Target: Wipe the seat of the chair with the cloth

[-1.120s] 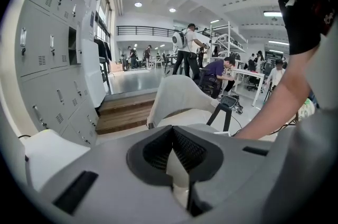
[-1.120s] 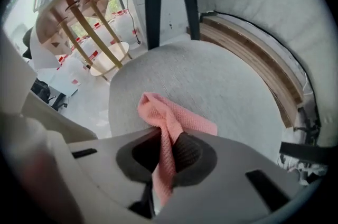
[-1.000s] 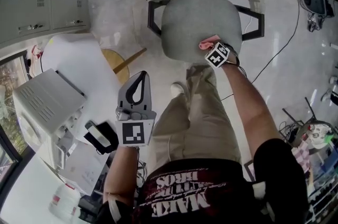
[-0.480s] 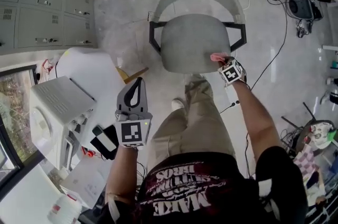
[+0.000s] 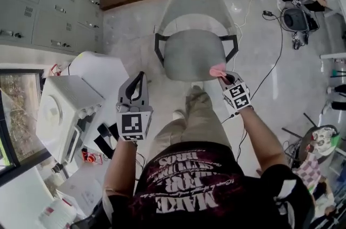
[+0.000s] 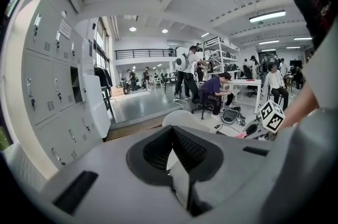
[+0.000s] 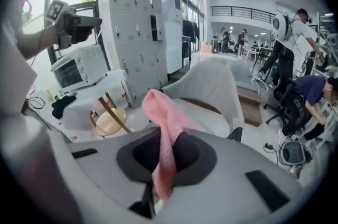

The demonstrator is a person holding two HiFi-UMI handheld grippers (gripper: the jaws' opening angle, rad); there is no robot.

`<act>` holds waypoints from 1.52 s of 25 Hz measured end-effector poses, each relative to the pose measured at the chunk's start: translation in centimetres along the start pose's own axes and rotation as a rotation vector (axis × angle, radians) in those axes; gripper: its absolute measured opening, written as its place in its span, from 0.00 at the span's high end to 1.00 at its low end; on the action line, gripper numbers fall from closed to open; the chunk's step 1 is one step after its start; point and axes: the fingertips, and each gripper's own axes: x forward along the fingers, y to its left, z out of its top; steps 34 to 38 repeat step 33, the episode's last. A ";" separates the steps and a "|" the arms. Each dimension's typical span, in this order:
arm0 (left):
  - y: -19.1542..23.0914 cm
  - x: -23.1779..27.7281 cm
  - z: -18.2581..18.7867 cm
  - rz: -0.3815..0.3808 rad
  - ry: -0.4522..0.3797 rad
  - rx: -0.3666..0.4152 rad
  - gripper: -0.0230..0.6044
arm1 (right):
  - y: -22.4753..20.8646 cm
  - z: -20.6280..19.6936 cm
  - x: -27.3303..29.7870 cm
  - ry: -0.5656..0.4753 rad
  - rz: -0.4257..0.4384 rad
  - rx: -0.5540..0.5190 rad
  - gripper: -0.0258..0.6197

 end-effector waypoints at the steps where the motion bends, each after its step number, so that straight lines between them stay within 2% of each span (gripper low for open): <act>1: 0.0 -0.7 0.8 0.001 -0.019 0.007 0.95 | 0.6 0.9 -1.4 -0.022 0.003 -0.003 0.91; 6: 0.2 -4.0 3.5 0.011 -0.073 -0.001 0.95 | 2.7 5.0 -7.8 -0.131 -0.005 -0.013 0.91; 12: 0.3 -7.8 5.6 0.012 -0.120 -0.006 0.95 | 4.5 10.5 -14.9 -0.311 -0.086 0.015 0.91; 19: -0.7 -10.8 8.8 -0.023 -0.240 0.009 0.95 | 7.8 14.6 -21.7 -0.451 -0.162 -0.023 0.92; 25: -2.4 -13.2 9.5 -0.056 -0.282 0.010 0.95 | 10.0 14.9 -24.9 -0.495 -0.194 -0.019 0.91; 33: -3.0 -15.5 5.9 -0.073 -0.209 -0.017 0.95 | 13.0 15.5 -25.9 -0.492 -0.176 -0.023 0.92; 38: -3.0 -15.5 5.9 -0.073 -0.209 -0.017 0.95 | 13.0 15.5 -25.9 -0.492 -0.176 -0.023 0.92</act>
